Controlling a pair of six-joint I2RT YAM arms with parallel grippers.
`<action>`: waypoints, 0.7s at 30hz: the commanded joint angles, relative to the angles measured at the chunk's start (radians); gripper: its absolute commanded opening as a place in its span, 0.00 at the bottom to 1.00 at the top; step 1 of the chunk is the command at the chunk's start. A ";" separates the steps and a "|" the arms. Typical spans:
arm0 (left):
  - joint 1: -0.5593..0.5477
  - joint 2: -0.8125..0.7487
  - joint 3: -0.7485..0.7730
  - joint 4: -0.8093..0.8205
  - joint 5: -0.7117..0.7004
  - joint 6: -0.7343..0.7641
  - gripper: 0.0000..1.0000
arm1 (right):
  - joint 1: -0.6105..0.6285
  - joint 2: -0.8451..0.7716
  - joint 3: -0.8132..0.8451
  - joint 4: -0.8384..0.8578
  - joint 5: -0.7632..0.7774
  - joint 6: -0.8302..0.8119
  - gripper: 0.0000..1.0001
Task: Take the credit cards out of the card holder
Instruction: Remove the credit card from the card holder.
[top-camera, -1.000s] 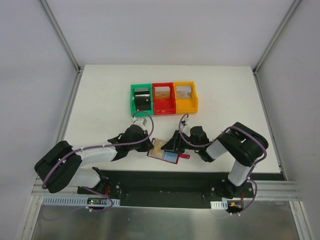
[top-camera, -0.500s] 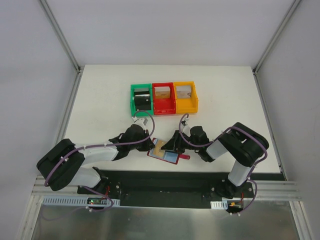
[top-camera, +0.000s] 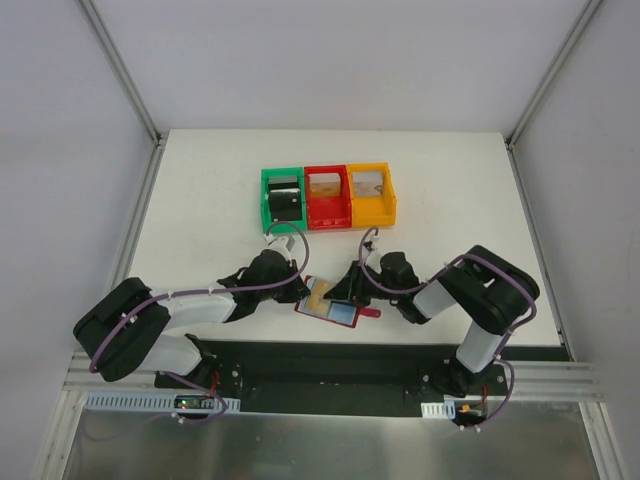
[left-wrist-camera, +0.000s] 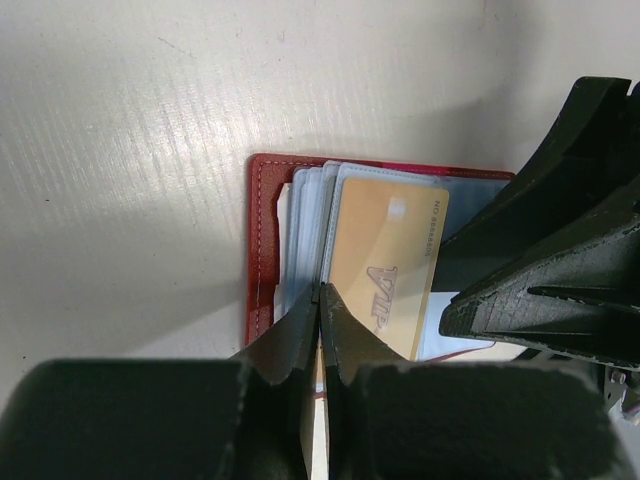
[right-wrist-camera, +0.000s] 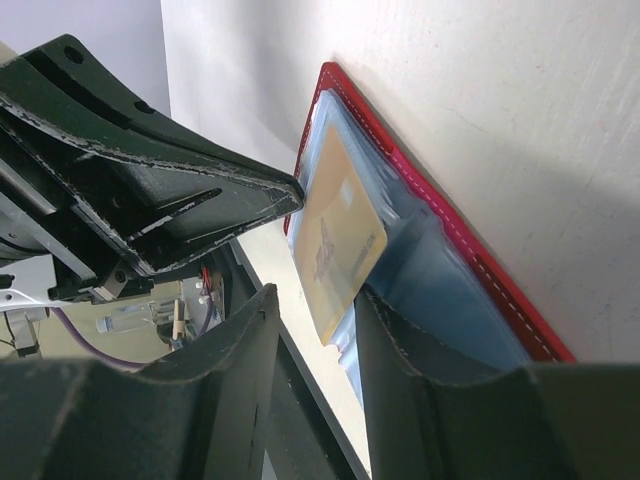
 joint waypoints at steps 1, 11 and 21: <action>-0.020 0.018 -0.023 0.004 0.034 -0.021 0.00 | -0.004 -0.034 0.009 0.086 0.019 0.016 0.39; -0.027 0.017 -0.029 0.012 0.034 -0.029 0.00 | -0.021 -0.029 -0.014 0.163 0.029 0.045 0.43; -0.027 0.044 -0.014 0.026 0.040 -0.028 0.00 | -0.012 0.025 0.022 0.183 -0.034 0.059 0.42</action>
